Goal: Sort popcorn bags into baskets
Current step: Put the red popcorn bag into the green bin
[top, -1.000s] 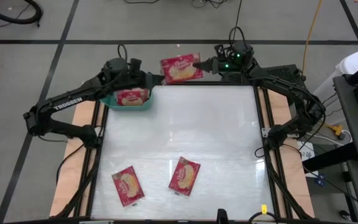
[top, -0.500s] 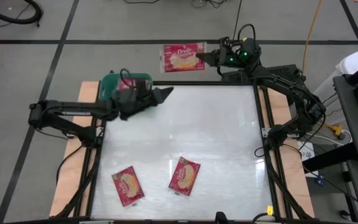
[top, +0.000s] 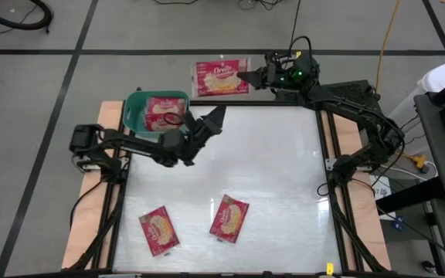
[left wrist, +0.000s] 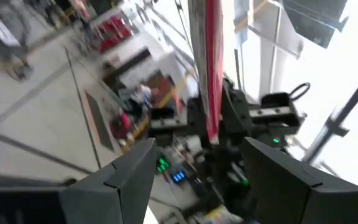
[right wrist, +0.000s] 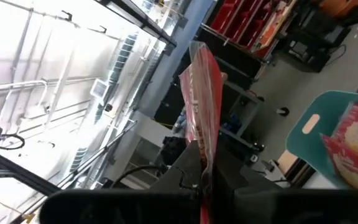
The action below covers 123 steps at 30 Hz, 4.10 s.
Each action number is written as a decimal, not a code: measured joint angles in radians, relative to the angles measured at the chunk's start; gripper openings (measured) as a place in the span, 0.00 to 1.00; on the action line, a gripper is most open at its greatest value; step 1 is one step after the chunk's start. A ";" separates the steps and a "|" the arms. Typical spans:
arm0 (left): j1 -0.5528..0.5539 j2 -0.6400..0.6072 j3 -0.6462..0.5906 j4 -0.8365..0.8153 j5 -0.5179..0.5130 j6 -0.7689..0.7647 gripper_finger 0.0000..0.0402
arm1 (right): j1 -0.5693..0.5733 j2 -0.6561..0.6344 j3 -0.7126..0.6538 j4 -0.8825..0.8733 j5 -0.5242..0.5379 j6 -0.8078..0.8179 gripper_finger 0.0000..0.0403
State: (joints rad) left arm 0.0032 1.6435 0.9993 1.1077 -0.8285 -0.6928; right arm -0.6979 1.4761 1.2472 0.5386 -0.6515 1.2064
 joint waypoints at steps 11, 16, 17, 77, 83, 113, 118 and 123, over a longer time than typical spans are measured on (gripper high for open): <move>0.066 0.125 0.144 0.028 0.010 0.059 0.59 | 0.021 0.000 0.000 -0.043 -0.004 -0.057 0.00; 0.102 0.126 0.156 0.021 0.024 0.021 0.59 | 0.026 0.000 0.000 -0.045 0.000 -0.078 0.00; 0.106 0.126 0.156 0.020 0.024 0.017 0.57 | 0.026 0.000 0.000 -0.046 0.002 -0.079 0.00; 0.363 -0.249 -0.732 0.010 -0.187 -0.322 0.05 | -0.135 -0.001 -0.001 -0.348 0.025 -0.258 0.30; 0.442 -0.267 -0.729 -0.121 0.040 -0.440 0.06 | -0.133 0.000 -0.001 -0.349 0.057 -0.258 0.30; 0.507 -0.610 -0.731 -0.543 0.237 -0.735 0.06 | -0.123 0.000 -0.001 -0.349 0.080 -0.249 0.30; 0.504 -0.657 -0.731 -0.701 0.251 -0.823 0.06 | -0.123 0.000 -0.001 -0.349 0.080 -0.249 0.30; 0.504 -0.664 -0.731 -0.751 0.257 -0.914 0.08 | -0.119 0.000 -0.001 -0.349 0.080 -0.249 0.30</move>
State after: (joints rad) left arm 0.5072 0.9791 0.2680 0.3564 -0.5713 -1.6064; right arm -0.8165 1.4761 1.2465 0.1898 -0.5716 0.9569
